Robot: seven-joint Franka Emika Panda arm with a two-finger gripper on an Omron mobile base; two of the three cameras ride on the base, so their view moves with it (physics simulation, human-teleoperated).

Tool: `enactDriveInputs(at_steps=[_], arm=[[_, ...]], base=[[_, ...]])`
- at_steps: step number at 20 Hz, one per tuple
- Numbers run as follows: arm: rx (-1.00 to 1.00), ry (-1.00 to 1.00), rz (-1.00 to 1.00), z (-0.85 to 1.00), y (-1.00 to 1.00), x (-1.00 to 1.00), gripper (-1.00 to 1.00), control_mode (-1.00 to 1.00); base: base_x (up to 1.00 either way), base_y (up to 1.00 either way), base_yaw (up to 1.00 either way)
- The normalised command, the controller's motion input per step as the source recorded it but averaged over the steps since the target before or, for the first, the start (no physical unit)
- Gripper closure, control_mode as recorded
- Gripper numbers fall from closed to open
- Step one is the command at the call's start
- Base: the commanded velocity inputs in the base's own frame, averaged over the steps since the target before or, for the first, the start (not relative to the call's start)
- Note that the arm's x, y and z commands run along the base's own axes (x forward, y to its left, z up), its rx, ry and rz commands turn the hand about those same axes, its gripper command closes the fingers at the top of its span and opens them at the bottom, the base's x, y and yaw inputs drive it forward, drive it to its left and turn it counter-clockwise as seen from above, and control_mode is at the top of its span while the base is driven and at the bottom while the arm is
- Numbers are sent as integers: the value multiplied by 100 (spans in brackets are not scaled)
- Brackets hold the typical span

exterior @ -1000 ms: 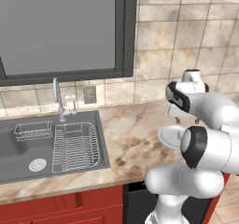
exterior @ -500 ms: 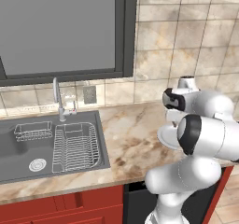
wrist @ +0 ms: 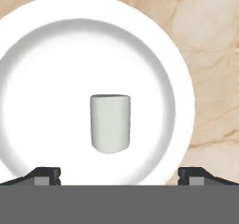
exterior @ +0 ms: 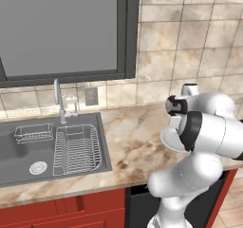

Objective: Pick up the marshmallow and place it in the cup of hot chocolate on the dining counter.

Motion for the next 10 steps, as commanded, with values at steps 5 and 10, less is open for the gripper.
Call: enactDriveInputs(at_steps=[5, 10], arm=[[0, 0, 0, -31, -4, 1, -100, -100], [0, 3, -1, -30, -1, 15, -100, -100]], base=[[0, 0, 0], [0, 0, 0]])
